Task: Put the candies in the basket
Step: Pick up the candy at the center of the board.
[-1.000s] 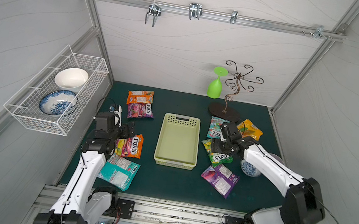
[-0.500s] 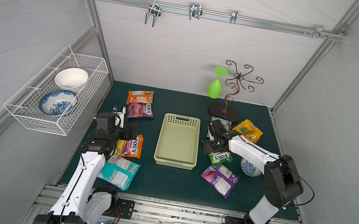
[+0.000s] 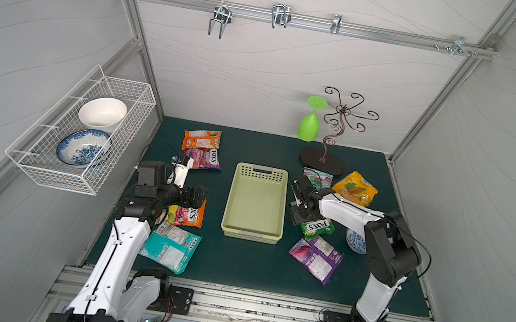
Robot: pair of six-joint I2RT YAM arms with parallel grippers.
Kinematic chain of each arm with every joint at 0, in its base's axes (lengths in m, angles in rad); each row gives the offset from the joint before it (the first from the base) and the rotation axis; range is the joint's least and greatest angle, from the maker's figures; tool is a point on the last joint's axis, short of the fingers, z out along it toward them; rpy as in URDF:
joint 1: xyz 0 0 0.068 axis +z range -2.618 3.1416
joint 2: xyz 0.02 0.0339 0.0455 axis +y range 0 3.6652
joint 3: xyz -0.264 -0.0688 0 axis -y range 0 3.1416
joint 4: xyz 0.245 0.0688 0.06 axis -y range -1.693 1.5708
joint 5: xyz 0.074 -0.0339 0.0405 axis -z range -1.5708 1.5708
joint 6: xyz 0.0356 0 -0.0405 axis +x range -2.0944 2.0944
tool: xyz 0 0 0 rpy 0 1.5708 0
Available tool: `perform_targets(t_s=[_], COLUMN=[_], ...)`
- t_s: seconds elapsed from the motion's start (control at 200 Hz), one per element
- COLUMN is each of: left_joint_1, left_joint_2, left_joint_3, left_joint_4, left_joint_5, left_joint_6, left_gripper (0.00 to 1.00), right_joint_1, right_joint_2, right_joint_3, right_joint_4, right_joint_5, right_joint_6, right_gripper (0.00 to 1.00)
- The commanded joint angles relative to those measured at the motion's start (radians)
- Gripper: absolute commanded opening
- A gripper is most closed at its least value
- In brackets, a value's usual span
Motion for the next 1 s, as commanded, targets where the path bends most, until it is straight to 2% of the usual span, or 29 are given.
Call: perform_targets(t_s=[0.0,0.115,0.31,0.475,0.996], left_joint_1=[-0.006,-0.011,-0.015,-0.023,-0.024], left_joint_2=[-0.012,-0.011,-0.011,-0.018,-0.021], left_joint_3=[0.039,0.039,0.043,0.037,0.046], left_joint_4=[0.001,0.003,0.001,0.000,-0.006], left_joint_5=[0.097,0.072,0.065,0.076,0.065], left_joint_6=[0.036,0.034,0.031,0.041,0.037], left_gripper=[0.98,0.98,0.98,0.98,0.98], right_joint_1=[0.013,0.029,0.042,0.042,0.041], right_joint_2=[0.022,0.013,0.002,-0.041,-0.218], right_joint_3=[0.019,0.009,0.027,0.009,0.058], right_joint_4=[0.003,0.011,-0.025,-0.025,-0.142], right_joint_5=[0.030,0.052,0.059,0.059,0.074], right_joint_6=[-0.030,-0.045,-0.079,-0.097,-0.140], right_gripper=[0.64,0.54,0.19,0.00,0.00])
